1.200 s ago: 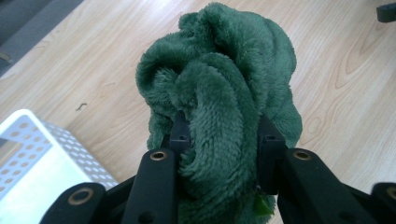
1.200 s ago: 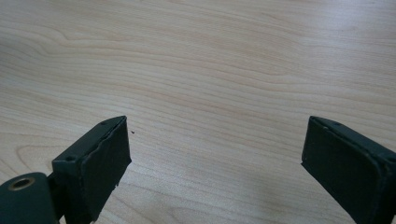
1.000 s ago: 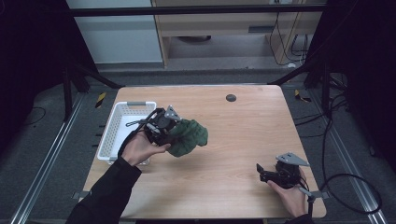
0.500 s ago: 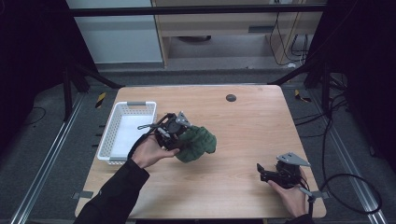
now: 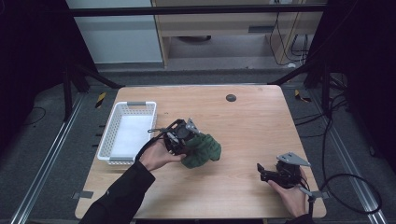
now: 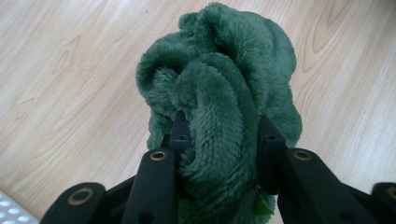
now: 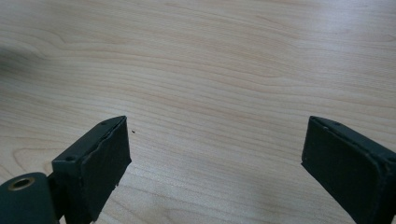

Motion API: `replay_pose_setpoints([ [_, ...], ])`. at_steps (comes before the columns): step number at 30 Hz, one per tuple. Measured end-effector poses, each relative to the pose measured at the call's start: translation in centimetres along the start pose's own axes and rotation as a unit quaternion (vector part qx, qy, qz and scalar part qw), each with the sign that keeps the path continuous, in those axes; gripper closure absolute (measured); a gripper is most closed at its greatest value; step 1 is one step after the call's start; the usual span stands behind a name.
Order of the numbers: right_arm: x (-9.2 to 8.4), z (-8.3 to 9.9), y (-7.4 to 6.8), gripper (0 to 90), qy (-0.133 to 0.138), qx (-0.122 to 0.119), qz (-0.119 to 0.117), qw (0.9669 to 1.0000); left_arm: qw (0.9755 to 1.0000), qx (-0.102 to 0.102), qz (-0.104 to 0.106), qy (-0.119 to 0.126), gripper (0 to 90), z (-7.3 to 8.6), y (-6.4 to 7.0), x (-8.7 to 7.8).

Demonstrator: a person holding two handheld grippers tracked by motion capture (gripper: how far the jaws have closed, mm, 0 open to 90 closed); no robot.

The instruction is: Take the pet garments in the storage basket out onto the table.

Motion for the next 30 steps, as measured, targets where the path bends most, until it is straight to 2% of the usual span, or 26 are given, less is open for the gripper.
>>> replay_pose_setpoints([
  [13,0.0,0.0,0.1,7.7,0.001,-0.001,0.003,1.0,0.9997,0.019,0.014,-0.009,66.7,-0.3,1.2,1.9],
  [30,0.0,0.0,0.0,7.6,0.0,-0.001,0.001,1.0,0.9986,0.032,0.031,-0.028,66.4,0.3,2.4,4.5],
])
Point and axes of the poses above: each handheld gripper's, and its own axes: x roughly forward along the jaws, z roughly out of its underside, y roughly to its right, the point moved 3 cm from there along x, roughly forward along the jaws, and after that the axes turned 8 degrees about -z, right-handed, at the moved point
